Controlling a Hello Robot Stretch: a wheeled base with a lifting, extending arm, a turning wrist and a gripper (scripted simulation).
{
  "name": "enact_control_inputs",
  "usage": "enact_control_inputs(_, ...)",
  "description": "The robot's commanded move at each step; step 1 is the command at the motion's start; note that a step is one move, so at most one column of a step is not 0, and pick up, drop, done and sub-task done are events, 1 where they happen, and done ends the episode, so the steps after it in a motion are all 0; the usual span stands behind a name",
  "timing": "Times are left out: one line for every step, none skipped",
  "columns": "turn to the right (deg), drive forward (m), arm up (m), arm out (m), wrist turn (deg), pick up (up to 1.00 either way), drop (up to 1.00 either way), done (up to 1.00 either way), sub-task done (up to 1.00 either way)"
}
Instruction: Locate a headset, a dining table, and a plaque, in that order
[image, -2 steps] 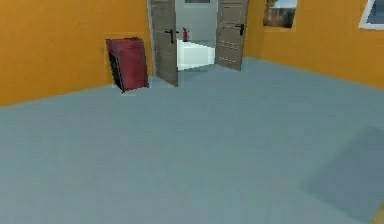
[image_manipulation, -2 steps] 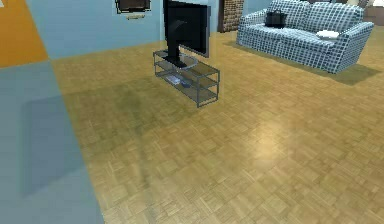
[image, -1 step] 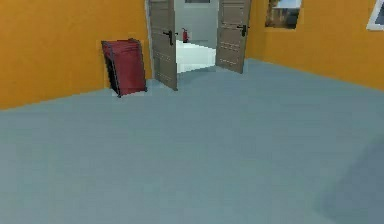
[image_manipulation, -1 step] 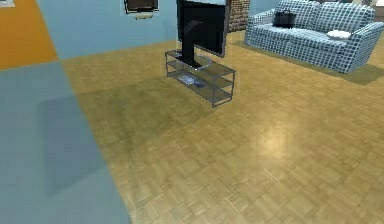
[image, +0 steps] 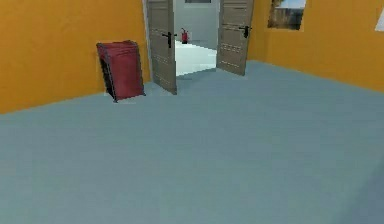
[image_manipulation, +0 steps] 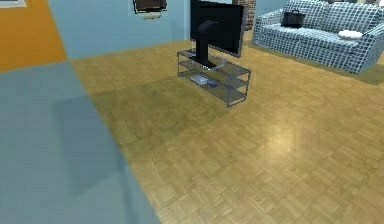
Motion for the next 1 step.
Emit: enact_control_inputs(3.0,0.0,0.0,0.0,0.0,0.0,0.0,0.0,0.0)
